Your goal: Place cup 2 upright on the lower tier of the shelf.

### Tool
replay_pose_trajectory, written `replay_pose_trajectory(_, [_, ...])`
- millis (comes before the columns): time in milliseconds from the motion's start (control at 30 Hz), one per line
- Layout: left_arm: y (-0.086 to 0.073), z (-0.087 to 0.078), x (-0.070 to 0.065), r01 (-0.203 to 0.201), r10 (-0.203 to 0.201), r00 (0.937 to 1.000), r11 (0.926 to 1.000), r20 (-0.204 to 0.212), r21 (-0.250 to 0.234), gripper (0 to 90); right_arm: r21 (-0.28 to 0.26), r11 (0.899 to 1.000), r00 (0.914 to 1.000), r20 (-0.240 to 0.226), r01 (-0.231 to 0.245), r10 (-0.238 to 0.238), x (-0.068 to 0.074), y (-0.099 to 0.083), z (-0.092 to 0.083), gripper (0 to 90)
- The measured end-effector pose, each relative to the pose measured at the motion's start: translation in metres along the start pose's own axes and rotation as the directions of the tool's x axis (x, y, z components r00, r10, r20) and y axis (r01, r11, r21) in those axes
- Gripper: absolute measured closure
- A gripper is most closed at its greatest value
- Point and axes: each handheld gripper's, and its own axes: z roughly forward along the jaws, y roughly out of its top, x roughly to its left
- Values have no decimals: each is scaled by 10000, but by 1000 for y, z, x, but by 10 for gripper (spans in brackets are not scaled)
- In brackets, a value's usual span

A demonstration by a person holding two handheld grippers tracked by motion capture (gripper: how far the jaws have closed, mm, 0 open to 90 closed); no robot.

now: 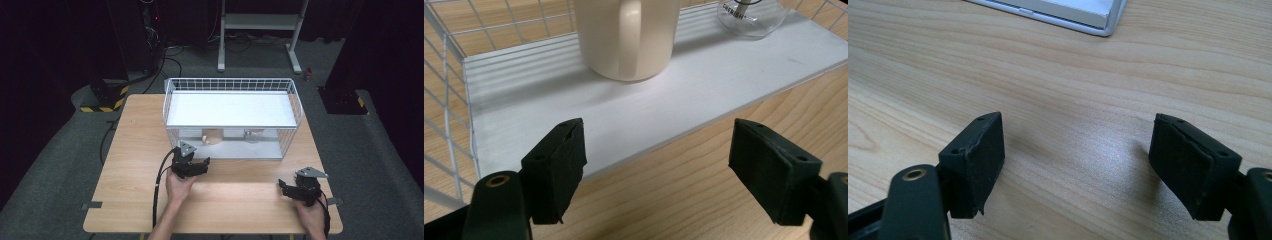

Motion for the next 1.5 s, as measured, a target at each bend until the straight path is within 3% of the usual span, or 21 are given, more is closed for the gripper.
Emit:
replay_pose_trajectory(333, [-4,-6,3,64,-65,9999,9999,127,106,216,-1,10000,10000,1,2,-2,0,0,0,223])
replay_pose_trajectory(1500, [-20,-39,21,566,-562,9982,9982,188,-218,186,-2,10000,10000,4,0,0,0,0,0,223])
